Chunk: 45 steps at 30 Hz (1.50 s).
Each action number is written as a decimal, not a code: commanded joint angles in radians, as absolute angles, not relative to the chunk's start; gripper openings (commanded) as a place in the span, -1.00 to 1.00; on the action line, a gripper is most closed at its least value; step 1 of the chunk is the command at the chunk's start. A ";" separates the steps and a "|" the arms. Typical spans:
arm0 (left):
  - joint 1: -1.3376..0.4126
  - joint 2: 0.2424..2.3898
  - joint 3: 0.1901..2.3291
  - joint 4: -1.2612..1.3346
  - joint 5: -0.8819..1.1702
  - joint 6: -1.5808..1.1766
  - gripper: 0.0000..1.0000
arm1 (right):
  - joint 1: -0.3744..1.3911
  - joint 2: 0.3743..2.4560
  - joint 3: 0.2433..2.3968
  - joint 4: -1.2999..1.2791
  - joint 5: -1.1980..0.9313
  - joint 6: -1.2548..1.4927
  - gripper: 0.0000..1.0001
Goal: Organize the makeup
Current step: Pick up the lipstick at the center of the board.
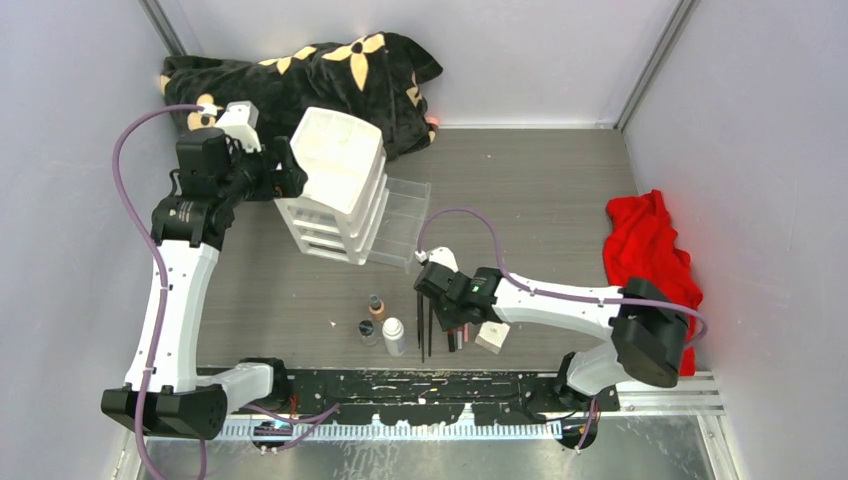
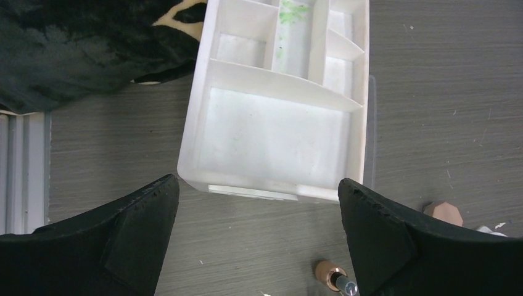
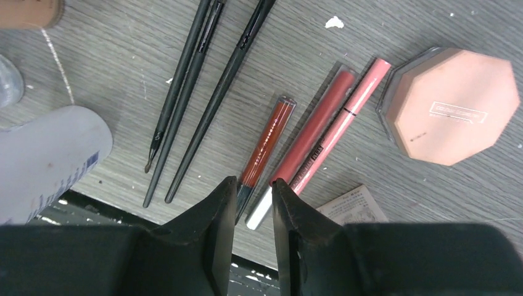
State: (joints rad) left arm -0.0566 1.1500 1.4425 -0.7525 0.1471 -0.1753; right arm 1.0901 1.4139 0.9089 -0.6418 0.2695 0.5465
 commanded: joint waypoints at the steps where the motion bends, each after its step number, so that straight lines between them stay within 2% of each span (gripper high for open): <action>1: -0.051 1.128 1.443 -0.710 0.167 -0.163 1.00 | 1.092 1.452 0.904 -0.574 0.297 0.588 -0.32; 25: -0.051 1.125 1.420 -0.706 0.184 -0.141 1.00 | 1.091 1.560 0.868 -0.502 0.328 0.617 -0.23; 33: -0.051 1.129 1.415 -0.700 0.187 -0.139 1.00 | 1.091 1.582 0.856 -0.491 0.326 0.636 -0.27; 34: -0.051 1.130 1.411 -0.701 0.190 -0.139 1.00 | 1.091 1.582 0.856 -0.493 0.331 0.637 -0.31; 37: -0.052 1.129 1.402 -0.694 0.189 -0.139 1.00 | 1.091 1.582 0.861 -0.503 0.344 0.637 -0.94; 45: -0.051 1.120 1.391 -0.696 0.183 -0.130 1.00 | 1.091 1.560 0.949 -0.557 0.384 0.620 -0.99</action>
